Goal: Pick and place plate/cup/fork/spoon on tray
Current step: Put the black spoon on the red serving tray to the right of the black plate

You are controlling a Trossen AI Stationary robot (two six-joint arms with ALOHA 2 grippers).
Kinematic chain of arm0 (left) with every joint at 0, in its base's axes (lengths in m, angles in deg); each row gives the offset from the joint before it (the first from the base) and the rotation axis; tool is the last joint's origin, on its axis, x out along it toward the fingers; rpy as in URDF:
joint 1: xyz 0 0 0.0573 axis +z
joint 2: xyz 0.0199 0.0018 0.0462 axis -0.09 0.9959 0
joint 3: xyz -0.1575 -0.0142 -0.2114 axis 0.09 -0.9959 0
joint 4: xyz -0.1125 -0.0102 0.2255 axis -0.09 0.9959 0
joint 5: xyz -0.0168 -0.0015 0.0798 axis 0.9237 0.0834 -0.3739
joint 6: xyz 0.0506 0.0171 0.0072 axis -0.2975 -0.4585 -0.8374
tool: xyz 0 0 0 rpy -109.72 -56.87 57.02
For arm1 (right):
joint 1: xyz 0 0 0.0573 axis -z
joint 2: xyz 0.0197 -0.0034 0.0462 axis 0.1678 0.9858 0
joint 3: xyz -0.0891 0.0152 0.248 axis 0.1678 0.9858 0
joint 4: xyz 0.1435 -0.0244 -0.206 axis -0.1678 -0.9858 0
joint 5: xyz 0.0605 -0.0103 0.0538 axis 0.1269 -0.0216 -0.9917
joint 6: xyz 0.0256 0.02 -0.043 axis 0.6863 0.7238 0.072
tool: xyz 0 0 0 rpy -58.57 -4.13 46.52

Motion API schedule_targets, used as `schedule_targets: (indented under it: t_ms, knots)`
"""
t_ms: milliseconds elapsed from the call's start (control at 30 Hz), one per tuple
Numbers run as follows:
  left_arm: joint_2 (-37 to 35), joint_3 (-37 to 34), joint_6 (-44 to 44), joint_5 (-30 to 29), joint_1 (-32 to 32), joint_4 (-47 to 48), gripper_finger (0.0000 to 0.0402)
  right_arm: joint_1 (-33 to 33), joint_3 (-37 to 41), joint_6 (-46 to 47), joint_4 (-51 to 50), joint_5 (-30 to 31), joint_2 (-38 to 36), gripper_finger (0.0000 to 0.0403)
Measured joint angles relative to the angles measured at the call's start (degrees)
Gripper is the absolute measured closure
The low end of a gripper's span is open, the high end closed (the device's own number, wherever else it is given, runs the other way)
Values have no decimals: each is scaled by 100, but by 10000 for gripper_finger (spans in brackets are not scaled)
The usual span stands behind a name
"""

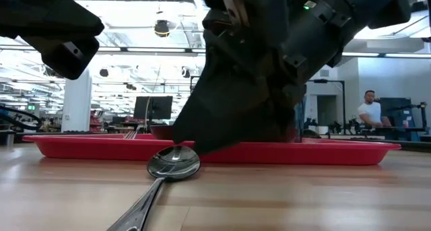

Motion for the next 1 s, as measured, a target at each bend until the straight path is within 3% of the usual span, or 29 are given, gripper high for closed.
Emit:
schedule_targets:
  t_ms: [600, 1000]
  knots:
    - [0, 2, -2, 2, 0, -4, 400, 186, -2, -25, 70, -743, 89, 268]
    - [0, 2, 2, 20, -18, -14, 400, 295, -37, 97, 477, -859, 390, 288]
